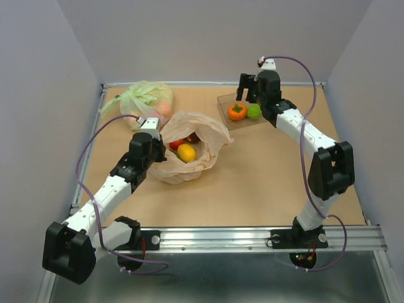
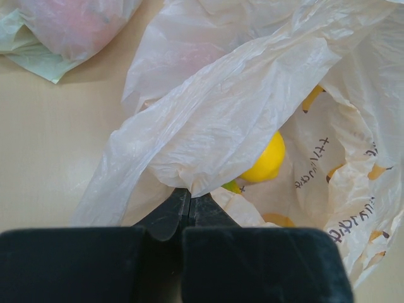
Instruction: Untie the knot of the plastic bag and take out the fruit
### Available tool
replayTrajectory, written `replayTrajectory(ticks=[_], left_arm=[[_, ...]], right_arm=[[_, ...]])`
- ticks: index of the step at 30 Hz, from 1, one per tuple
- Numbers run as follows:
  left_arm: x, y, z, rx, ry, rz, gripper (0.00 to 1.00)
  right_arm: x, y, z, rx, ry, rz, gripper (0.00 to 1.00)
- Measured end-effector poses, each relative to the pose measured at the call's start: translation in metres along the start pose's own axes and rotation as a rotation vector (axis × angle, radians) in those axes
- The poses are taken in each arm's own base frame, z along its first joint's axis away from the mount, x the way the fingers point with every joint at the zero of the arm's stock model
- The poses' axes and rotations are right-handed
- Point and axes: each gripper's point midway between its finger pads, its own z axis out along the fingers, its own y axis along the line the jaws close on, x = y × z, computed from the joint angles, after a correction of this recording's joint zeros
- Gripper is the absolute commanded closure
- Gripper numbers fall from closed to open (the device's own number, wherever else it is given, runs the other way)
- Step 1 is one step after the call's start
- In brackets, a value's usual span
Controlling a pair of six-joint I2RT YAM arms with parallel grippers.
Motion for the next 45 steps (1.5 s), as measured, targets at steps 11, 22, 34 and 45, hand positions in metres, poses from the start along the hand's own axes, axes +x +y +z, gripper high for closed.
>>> replayTrajectory(ticks=[11,22,34,45], left_arm=[[0.022,-0.018,0.004,0.08,0.099,-0.098,1.0],[0.066,-0.015,-0.004,0.057,0.211,-0.228,1.0],[0.101,-0.015,-0.011,0.047,0.286,-0.347,1.0],[0.119,-0.016,-0.013,0.041,0.322,-0.405,1.0]], right_arm=[[-0.01,0.247,-0.21,-0.621,-0.119,-0.194,0.32],[0.181,0.256,-0.202,-0.615,0.285,-0.304,0.53],[0.285,0.241,-0.183,-0.537,0.47,-0.362,0.16],[0.314,0.225,-0.187,-0.513,0.517,-0.39,0.12]])
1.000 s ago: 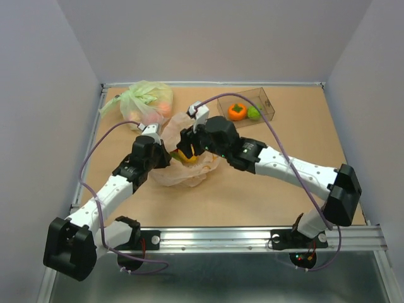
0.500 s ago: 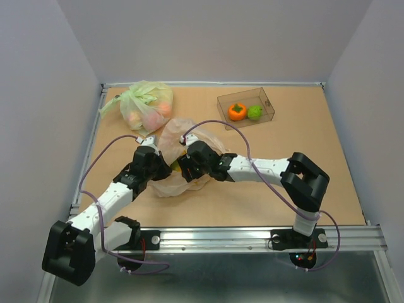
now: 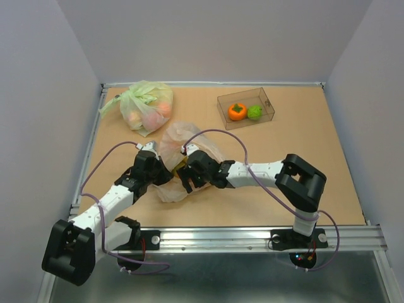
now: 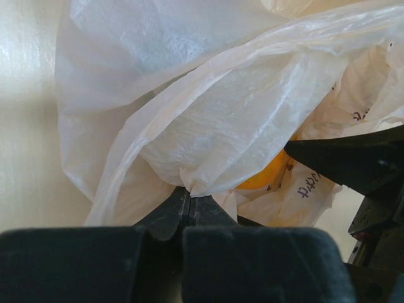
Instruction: Untie the knot of the plastic bag and take out the fruit
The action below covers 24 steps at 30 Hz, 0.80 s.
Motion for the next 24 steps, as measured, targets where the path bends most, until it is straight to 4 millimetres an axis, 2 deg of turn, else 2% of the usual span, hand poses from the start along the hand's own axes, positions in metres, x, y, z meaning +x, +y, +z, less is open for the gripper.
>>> replayTrajectory(ticks=[4,11,16,20,24], left_arm=[[-0.004,0.002,-0.001,-0.014,-0.021,-0.008,1.0],[-0.015,0.003,-0.005,-0.027,-0.077,-0.016,1.0],[-0.015,0.004,-0.005,-0.034,-0.081,-0.019,1.0],[-0.016,0.005,-0.005,-0.043,-0.085,-0.019,1.0],[-0.016,0.008,-0.005,-0.055,-0.086,-0.022,1.0]], right_arm=[[-0.014,0.004,-0.005,-0.01,-0.031,-0.011,0.12],[-0.066,0.022,-0.012,-0.066,-0.13,-0.012,0.17],[-0.088,0.03,-0.006,-0.086,-0.171,-0.015,0.2],[-0.087,0.027,0.012,-0.074,-0.157,-0.017,0.24],[-0.066,0.015,0.035,-0.042,-0.102,-0.022,0.27]])
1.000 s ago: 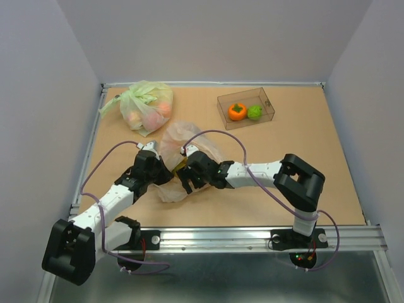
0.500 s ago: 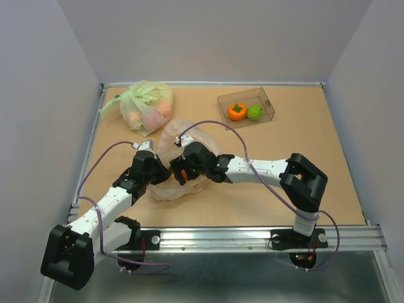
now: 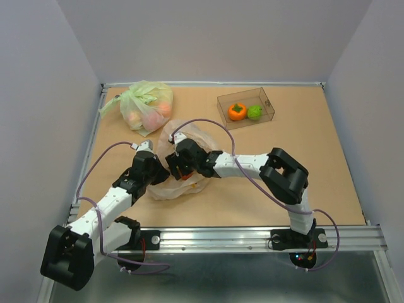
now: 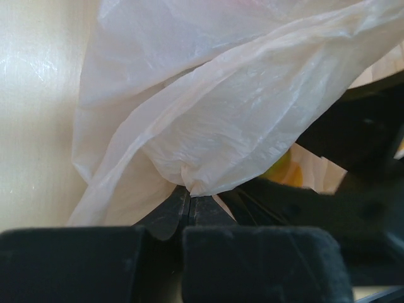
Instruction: Untie the knot of the plastic bag and take out the fruit
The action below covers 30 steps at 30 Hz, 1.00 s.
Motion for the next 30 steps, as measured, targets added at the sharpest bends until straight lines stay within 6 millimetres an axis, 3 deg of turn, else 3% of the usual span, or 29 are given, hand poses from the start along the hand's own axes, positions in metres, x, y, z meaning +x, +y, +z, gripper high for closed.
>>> replayTrajectory(ticks=[4,8,11,14,18,24,30], left_arm=[[-0.001,0.002,0.0,-0.01,-0.006,-0.003,1.0],[-0.003,0.005,0.001,-0.026,-0.019,-0.002,1.0],[-0.005,0.009,0.001,-0.048,-0.027,0.004,1.0],[-0.012,0.011,0.003,-0.081,-0.034,0.025,1.0],[-0.041,0.007,0.005,-0.111,-0.072,0.06,1.0],[-0.095,-0.007,0.004,-0.127,-0.163,0.15,1.0],[-0.096,-0.003,0.007,-0.143,-0.151,0.236,1.0]], right_arm=[[0.015,-0.009,0.011,0.019,0.036,0.0,0.47],[0.014,-0.008,0.009,0.01,0.026,-0.006,0.63],[0.014,-0.009,-0.004,0.005,0.023,-0.017,0.72],[0.001,-0.006,-0.028,-0.017,-0.011,-0.031,0.79],[-0.033,0.0,-0.068,-0.054,-0.109,-0.044,0.83],[-0.06,0.009,-0.109,-0.106,-0.201,-0.052,0.83],[-0.099,0.011,-0.131,-0.112,-0.285,-0.044,0.83]])
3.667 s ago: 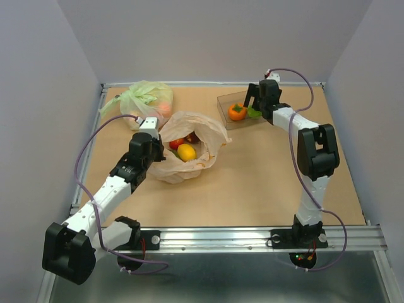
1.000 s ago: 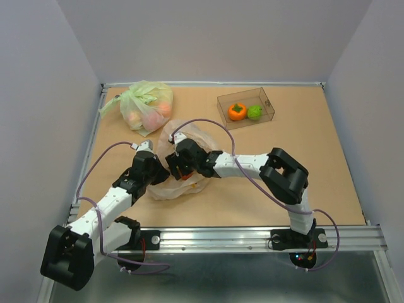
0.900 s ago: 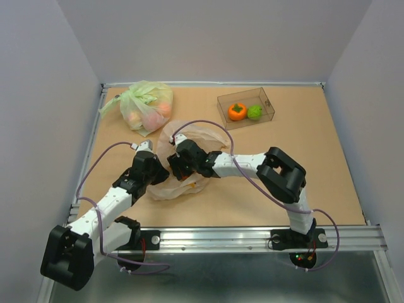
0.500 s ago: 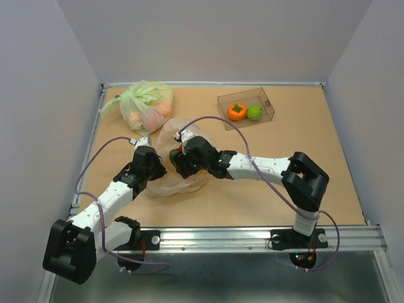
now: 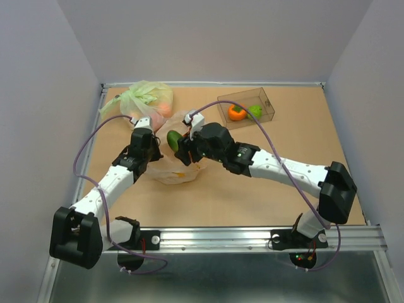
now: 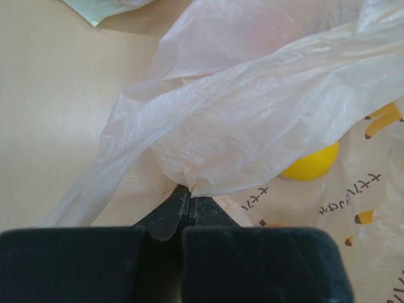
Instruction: Untie the knot of the plastic bag and take out the fruit
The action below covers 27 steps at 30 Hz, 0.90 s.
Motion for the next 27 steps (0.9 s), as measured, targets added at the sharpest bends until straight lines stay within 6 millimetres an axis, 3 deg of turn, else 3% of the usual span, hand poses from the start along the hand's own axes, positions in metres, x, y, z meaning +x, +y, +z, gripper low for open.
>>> replayTrajectory(ticks=[3,5,8,12,14,16,21,24,27], left_arm=[[0.006,-0.001,-0.001,0.018,0.015,0.02,1.0],[0.01,-0.001,-0.002,0.027,0.021,0.026,1.0],[0.014,0.0,-0.007,0.039,0.018,0.028,1.0],[0.011,-0.004,-0.012,0.068,-0.003,0.024,1.0],[0.008,-0.006,-0.011,0.078,-0.012,0.026,1.0],[0.008,-0.007,-0.008,0.081,-0.011,0.033,1.0],[0.014,-0.007,-0.002,0.084,0.014,0.046,1.0],[0.014,-0.007,-0.002,0.088,0.012,0.05,1.0],[0.013,-0.007,-0.002,0.088,0.011,0.051,1.0]], right_arm=[[-0.037,-0.009,0.0,0.03,-0.078,0.005,0.83],[-0.073,-0.033,0.001,0.086,-0.15,0.017,0.82],[-0.111,-0.088,-0.001,0.203,-0.229,0.044,0.82],[-0.134,-0.177,-0.009,0.405,-0.287,0.092,0.82],[-0.129,-0.233,-0.015,0.527,-0.291,0.142,0.81],[-0.12,-0.269,-0.017,0.6,-0.284,0.182,0.79],[-0.058,-0.366,-0.016,0.804,-0.201,0.305,0.76],[-0.02,-0.404,-0.015,0.886,-0.148,0.364,0.76],[0.004,-0.433,-0.017,0.936,-0.09,0.369,0.76]])
